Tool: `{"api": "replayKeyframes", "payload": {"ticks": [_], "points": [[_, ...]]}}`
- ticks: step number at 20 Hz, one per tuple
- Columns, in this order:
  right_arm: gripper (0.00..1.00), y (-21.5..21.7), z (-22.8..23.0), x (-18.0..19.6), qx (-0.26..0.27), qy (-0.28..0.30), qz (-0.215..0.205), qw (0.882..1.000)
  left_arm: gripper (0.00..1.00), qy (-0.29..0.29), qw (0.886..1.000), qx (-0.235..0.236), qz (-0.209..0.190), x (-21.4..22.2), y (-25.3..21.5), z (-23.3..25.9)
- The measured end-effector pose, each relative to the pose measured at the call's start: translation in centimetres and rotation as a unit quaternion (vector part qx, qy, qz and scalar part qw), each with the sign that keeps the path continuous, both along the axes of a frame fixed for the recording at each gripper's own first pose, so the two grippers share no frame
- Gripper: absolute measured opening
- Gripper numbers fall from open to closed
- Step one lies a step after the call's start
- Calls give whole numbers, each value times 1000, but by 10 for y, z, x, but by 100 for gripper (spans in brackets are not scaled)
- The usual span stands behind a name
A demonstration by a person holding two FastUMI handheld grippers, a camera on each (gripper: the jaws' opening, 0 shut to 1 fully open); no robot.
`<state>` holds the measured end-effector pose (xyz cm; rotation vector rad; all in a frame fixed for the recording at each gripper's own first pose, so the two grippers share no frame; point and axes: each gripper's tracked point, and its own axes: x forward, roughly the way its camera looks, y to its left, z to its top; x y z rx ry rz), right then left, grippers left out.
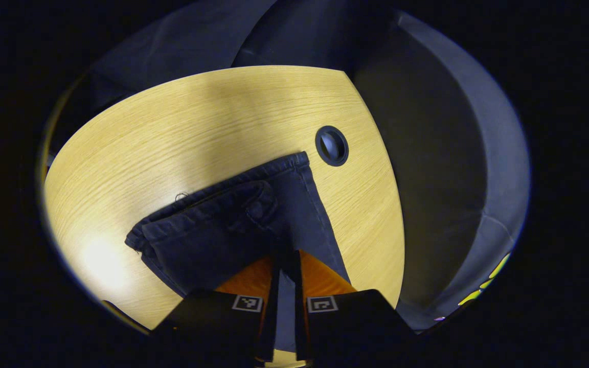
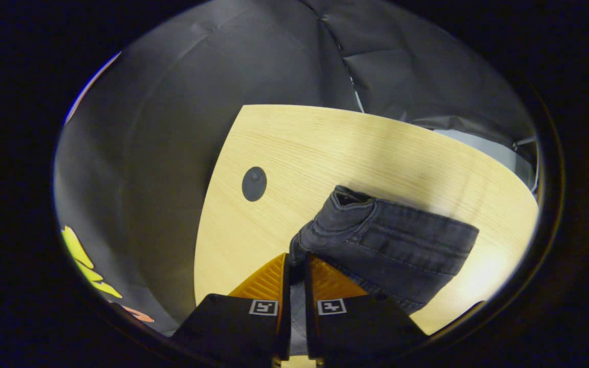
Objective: Grasp the waist and the cuffs of the jeans and fold them to make the two legs overlap; first hold the waist and fold one-third of the jeans toward the cuffs, then hold the cuffs and fold the remaining one-third in the same direction to finish folding.
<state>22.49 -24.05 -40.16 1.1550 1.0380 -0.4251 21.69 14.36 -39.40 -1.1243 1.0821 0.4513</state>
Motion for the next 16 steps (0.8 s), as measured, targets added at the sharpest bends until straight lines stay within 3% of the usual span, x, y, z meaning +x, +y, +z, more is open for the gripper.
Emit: {"api": "replayKeyframes", "payload": {"ticks": [1, 2, 4, 5, 6, 7, 8, 10, 12, 14, 16], "points": [[18, 0, 1, 0, 2, -4, -3, 1000, 31, -5, 1000, -2, 0, 2, -3, 3], [21, 1, 3, 3, 5, -14, -7, 1000, 35, -18, 1000, -6, -2, 8, -8, 10], [34, 4, 9, 0, 0, -18, 3, 1000, 72, -12, 1000, 15, -16, 7, 2, 17], [51, 7, 15, -3, -10, -24, 16, 1000, 91, -7, 999, 29, -26, 2, 4, 21], [69, 7, 24, -6, -24, -31, 31, 999, 99, -18, 999, 31, -32, 1, 3, 31], [87, 7, 34, -11, -44, -42, 45, 997, 98, -31, 998, 33, -33, 0, 2, 45], [96, 7, 47, -14, -66, -56, 59, 994, 98, -46, 997, 42, -36, -3, 2, 65], [96, 12, 84, -23, -114, -95, 88, 985, 98, -85, 993, 66, -53, -12, -1, 114], [96, 20, 132, -35, -167, -144, 122, 968, 99, -141, 981, 108, -82, -21, -9, 175], [96, 31, 186, -49, -219, -200, 147, 944, 99, -202, 959, 165, -114, -36, -21, 240], [96, 45, 231, -70, -259, -254, 164, 917, 99, -265, 929, 218, -140, -47, -24, 288]]}}
